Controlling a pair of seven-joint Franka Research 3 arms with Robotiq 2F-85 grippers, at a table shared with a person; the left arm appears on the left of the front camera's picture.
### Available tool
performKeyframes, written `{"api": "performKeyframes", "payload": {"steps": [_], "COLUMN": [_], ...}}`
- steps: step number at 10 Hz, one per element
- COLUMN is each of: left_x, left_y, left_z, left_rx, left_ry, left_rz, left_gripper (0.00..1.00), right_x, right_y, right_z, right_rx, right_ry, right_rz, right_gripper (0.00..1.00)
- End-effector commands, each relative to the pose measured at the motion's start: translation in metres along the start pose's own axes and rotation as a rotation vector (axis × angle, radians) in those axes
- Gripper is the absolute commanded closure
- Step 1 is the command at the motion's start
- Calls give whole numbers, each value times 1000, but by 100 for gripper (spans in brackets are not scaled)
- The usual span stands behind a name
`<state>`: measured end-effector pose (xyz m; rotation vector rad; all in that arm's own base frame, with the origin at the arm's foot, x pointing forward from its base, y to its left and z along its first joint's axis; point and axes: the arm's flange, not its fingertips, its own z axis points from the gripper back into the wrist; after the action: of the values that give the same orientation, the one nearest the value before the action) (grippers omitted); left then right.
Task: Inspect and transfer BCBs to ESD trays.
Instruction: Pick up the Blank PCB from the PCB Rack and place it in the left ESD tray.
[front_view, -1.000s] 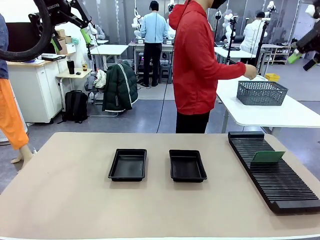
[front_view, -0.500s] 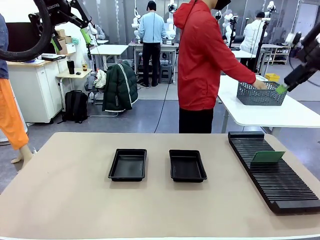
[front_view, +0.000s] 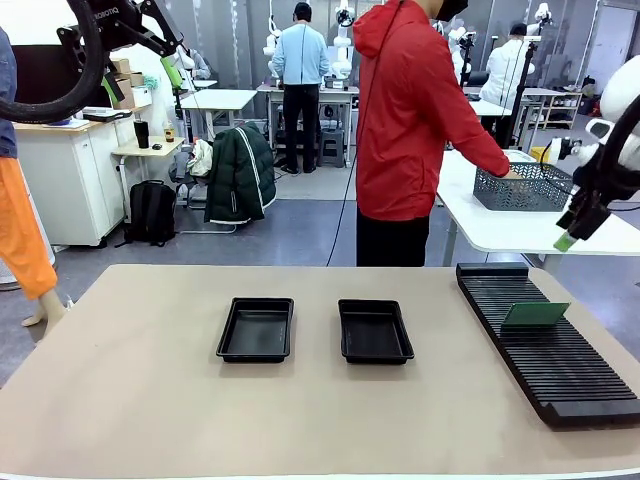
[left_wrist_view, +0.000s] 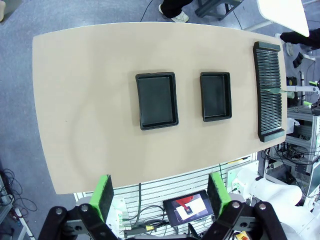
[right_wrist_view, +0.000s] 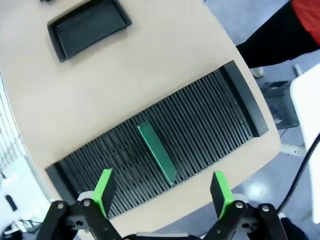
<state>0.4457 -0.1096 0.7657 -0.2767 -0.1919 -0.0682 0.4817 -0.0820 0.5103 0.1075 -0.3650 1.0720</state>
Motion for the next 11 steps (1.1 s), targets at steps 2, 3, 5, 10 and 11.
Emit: {"api": "performKeyframes", "payload": {"steps": [2,3,5,10,11], "left_x": [0,0,0,0,0], "left_y": [0,0,0,0,0], "left_z": [0,0,0,0,0], "left_rx": [0,0,0,0,0], "left_ry": [0,0,0,0,0], "left_rz": [0,0,0,0,0], "left_gripper": [0,0,0,0,0], "right_x": [-12,-17,-24,-40,-42], "right_y": [1,0,8,14,16], "right_z": [-39,-51,-68,-105,-110], "right_rx": [-3,-17,-19,-18,-22], "right_ry": [54,44,74,126,143], "right_rz": [158,218,342,422,433], "right_gripper": [0,0,0,0,0]}}
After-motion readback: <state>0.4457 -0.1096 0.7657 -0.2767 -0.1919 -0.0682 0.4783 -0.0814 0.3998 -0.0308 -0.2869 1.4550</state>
